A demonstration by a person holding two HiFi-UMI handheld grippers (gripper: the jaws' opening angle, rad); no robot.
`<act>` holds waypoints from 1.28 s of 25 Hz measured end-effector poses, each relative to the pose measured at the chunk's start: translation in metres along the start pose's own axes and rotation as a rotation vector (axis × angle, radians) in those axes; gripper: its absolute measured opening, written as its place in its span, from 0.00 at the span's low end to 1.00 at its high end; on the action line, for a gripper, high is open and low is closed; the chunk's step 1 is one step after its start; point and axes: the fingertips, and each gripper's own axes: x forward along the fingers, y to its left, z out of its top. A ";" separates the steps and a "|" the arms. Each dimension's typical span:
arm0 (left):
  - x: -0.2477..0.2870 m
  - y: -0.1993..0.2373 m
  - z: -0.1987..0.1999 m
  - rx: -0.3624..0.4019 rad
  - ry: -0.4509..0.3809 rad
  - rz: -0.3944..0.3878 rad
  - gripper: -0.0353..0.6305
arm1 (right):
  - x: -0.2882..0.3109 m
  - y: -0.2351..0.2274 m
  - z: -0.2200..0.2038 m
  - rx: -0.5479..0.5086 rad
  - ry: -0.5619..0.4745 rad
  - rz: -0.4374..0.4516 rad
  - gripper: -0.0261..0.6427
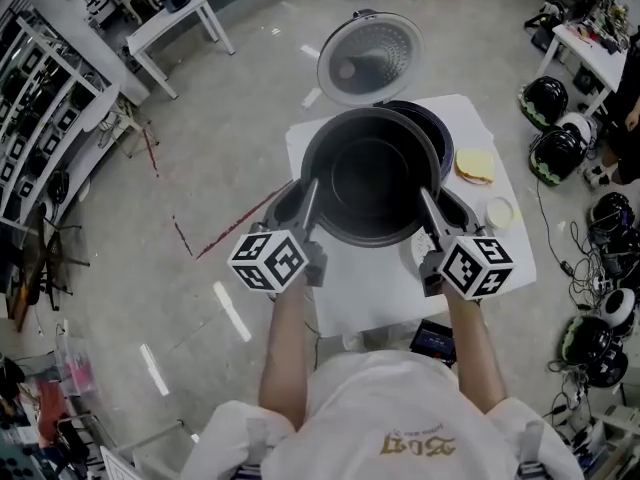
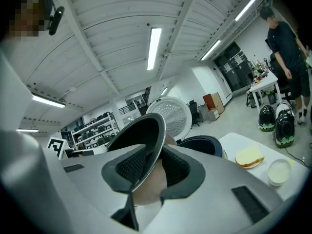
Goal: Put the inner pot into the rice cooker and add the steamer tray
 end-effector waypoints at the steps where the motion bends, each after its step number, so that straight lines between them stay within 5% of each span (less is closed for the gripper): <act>1: 0.004 -0.001 0.000 0.000 0.000 0.007 0.20 | 0.003 -0.004 0.002 0.001 0.003 0.006 0.21; 32: 0.121 -0.018 -0.016 -0.023 -0.016 0.164 0.20 | 0.074 -0.123 0.051 0.022 0.089 0.142 0.21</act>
